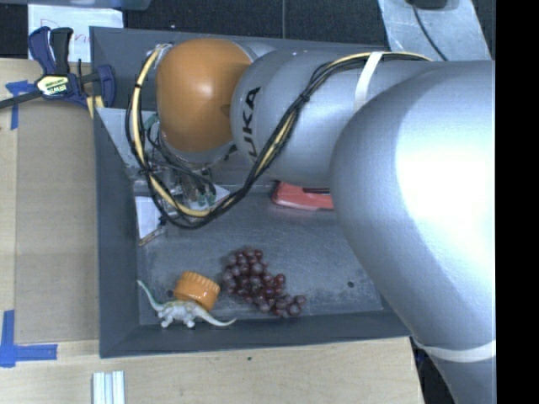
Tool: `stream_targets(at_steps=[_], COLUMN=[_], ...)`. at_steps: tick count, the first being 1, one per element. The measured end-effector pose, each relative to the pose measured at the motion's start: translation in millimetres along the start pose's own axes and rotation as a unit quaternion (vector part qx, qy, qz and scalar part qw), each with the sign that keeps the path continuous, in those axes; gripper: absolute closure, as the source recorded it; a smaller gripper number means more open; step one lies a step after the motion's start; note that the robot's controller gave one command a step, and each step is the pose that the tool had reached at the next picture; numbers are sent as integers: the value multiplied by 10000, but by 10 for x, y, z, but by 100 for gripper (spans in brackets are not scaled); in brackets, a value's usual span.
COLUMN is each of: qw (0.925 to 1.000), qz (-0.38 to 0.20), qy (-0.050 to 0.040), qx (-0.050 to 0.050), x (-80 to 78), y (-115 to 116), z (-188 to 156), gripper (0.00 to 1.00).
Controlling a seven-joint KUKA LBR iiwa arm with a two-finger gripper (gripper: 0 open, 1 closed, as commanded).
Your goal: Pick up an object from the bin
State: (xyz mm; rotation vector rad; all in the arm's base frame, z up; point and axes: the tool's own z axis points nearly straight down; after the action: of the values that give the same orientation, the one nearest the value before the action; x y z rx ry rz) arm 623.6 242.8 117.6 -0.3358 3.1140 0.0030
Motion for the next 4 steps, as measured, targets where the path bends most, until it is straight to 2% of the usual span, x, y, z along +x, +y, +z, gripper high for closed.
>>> stream_targets(at_steps=[1, 2, 3, 4], qw=[9885, 9939, 9254, 9255], qz=[-1511, -1100, -3791, -3786], qy=[10, -54, -21, -20], qx=[-6, -6, 40, 39], x=[127, -42, -21, -21], y=[42, -57, -43, -43], z=[3, 482, 453, 450], gripper=[0, 0, 100, 100])
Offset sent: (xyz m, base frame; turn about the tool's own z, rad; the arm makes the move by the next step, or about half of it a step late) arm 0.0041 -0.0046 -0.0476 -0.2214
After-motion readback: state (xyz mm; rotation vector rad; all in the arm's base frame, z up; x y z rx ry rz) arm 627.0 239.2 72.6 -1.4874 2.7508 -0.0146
